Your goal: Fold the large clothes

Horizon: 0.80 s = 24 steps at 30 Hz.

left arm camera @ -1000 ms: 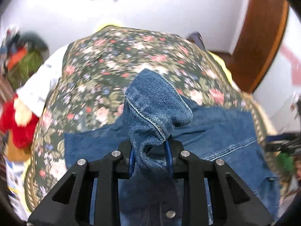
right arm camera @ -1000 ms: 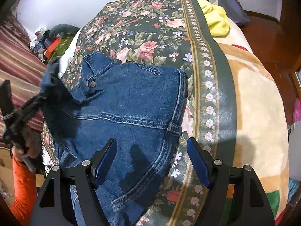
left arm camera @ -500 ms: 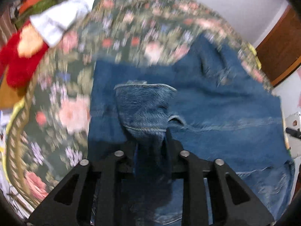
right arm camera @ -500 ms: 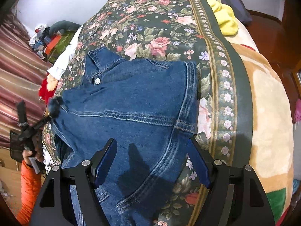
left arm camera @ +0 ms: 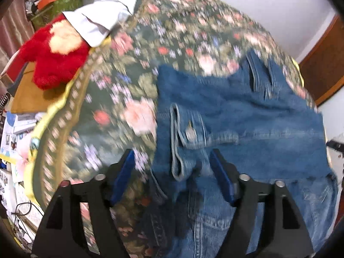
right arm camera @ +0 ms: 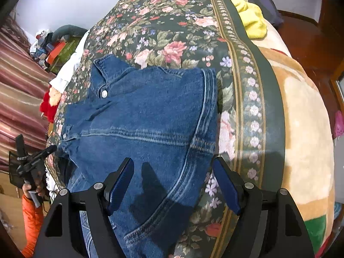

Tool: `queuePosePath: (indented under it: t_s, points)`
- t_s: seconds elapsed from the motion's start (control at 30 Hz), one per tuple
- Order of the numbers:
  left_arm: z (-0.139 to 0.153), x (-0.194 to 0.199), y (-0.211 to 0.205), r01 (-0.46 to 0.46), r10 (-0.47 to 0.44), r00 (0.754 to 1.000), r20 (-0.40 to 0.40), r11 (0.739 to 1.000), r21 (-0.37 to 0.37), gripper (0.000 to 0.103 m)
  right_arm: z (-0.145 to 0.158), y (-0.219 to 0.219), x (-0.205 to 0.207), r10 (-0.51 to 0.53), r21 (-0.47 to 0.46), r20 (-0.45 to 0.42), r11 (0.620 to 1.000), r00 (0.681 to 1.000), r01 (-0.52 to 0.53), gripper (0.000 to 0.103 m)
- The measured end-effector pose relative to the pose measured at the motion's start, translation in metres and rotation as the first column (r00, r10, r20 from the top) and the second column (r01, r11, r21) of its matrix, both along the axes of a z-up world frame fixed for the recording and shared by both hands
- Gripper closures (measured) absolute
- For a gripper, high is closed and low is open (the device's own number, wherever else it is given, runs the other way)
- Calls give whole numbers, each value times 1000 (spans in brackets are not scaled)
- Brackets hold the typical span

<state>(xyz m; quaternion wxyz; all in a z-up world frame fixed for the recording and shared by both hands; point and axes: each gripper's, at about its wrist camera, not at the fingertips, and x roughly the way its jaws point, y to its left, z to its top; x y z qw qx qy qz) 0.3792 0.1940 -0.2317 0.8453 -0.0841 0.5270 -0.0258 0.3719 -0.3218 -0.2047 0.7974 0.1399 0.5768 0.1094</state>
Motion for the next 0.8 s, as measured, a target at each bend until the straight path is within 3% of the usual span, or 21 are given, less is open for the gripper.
queuePosePath:
  t_s: [0.17,0.37,0.5,0.53,0.6,0.7,0.73,0.8]
  points:
    - [-1,45,12,-32,32,999,-16,999,-13,26,8,-8,17,-43,33,36,999,998,41,29]
    - [-41,94,7,-42,39,993,-110,999,-18,26,5,-13,45,-62,51,41,997,997,60,29]
    - [-49,104,-4,-10,9,998,-68,1000,-21,29,-12,-12,57,-53,59,16,997,998,52,30]
    - [-51,108,-7,-3,1,998,-69,999,-37,32,-16,-11,58,-57,59,13,997,998,56,31]
    - [-57,114,-14,0,-3,996,-87,999,-36,55,-27,-9,63,-58,66,-2,996,998,58,42]
    - [-64,124,-25,-20,26,994,-109,998,56,77,-43,-5,68,-68,59,-18,996,998,69,48]
    - [-63,124,-27,-29,36,994,-101,997,72,79,-43,-2,68,-67,49,-7,996,998,68,52]
    - [-56,121,-28,-51,57,996,-74,995,88,90,-40,4,71,-50,34,20,998,999,50,74]
